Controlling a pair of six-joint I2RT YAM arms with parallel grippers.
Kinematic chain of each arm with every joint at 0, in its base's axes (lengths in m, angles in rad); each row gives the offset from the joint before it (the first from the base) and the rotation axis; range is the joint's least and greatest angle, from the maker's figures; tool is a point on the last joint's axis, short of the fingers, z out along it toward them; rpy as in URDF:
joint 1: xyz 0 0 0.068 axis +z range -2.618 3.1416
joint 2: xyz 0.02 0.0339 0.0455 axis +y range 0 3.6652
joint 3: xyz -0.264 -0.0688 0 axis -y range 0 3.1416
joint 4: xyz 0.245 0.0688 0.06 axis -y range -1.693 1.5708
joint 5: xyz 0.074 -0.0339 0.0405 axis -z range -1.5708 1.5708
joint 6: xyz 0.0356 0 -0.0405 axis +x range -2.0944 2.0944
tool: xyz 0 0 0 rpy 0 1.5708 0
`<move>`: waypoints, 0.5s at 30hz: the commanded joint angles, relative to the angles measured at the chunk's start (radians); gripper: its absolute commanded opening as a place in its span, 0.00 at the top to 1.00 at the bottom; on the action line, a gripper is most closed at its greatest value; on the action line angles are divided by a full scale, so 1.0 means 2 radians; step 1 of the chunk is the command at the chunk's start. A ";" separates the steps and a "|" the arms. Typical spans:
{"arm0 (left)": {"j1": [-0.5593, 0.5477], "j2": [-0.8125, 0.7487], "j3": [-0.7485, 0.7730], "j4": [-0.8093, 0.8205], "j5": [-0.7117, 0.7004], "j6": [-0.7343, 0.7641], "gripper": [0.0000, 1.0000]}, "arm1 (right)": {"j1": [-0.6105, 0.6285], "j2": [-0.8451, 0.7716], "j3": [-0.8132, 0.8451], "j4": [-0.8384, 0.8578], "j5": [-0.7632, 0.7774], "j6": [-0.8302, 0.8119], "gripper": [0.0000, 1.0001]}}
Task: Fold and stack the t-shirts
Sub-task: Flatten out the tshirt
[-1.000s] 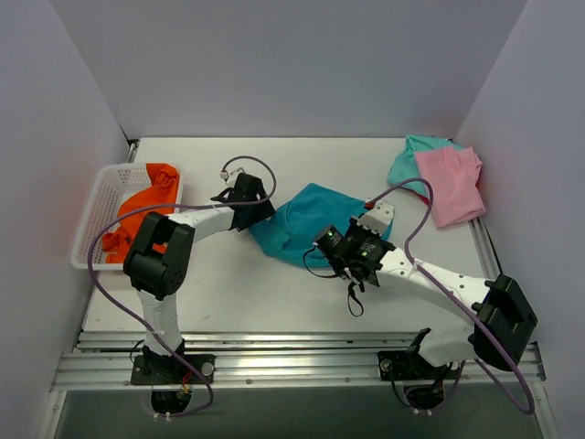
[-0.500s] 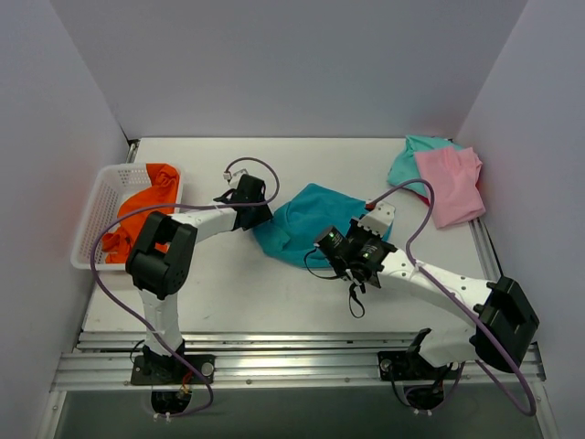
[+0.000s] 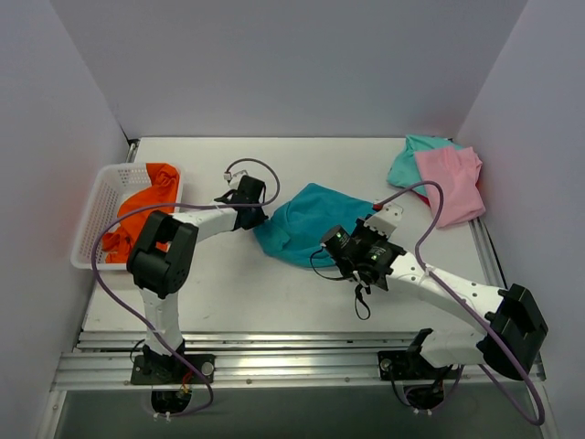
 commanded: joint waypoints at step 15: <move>0.004 -0.245 -0.040 -0.056 -0.092 0.051 0.98 | 0.006 -0.033 0.040 -0.051 0.034 0.001 1.00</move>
